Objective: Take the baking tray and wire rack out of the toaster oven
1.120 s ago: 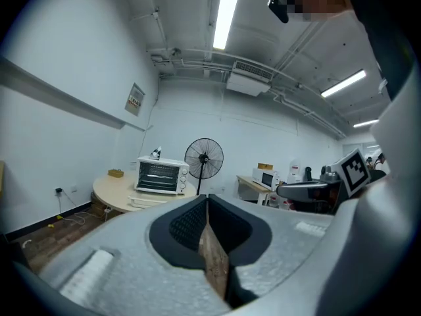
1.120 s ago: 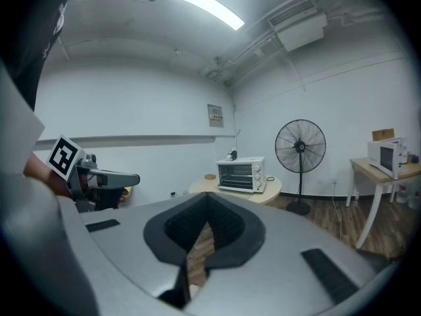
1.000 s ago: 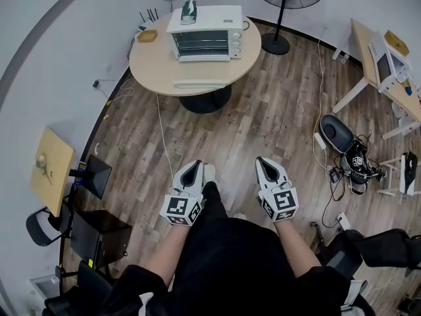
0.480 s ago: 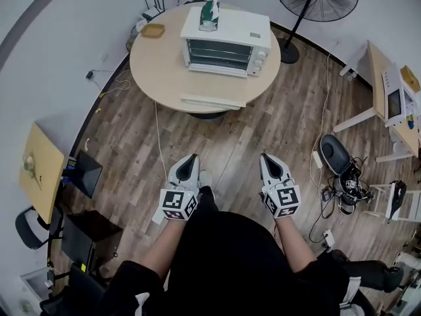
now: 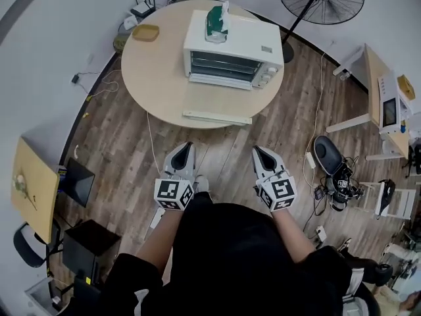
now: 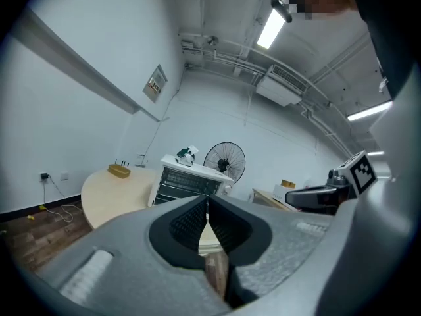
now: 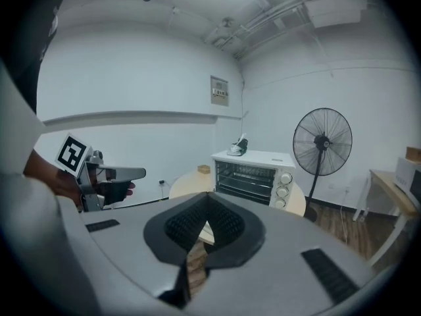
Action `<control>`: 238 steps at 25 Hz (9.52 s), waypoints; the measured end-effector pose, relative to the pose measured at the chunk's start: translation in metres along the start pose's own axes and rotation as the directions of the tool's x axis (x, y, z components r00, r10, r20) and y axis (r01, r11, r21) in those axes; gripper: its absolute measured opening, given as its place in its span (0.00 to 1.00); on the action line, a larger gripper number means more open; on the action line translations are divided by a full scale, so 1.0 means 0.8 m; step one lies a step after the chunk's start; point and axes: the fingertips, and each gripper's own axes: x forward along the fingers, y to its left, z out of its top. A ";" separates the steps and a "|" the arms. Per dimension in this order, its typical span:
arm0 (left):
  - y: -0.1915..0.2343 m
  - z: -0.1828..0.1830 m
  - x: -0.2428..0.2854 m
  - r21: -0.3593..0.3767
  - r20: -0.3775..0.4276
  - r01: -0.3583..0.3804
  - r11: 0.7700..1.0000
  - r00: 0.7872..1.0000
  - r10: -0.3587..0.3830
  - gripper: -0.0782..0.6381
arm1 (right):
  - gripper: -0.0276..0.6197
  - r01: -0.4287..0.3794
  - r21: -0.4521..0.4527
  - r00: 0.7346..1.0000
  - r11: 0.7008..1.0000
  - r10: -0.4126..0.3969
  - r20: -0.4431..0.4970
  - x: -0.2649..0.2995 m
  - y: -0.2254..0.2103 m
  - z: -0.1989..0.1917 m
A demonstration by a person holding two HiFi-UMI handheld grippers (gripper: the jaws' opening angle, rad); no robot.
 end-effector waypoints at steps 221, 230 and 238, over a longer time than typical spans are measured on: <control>0.552 -0.123 0.224 -0.922 -0.131 -0.164 0.350 0.984 0.118 0.22 | 0.18 0.008 0.962 0.972 0.272 0.223 -0.071 0.657 0.128 -0.104; 0.593 -0.137 0.283 -0.904 -0.205 -0.219 0.368 0.976 0.075 0.24 | 0.18 0.064 0.983 0.991 0.172 0.108 -0.083 0.711 0.102 -0.121; 0.622 -0.148 0.321 -0.868 -0.277 -0.265 0.420 0.960 0.035 0.24 | 0.18 0.095 0.979 0.989 0.180 0.096 -0.114 0.745 0.092 -0.133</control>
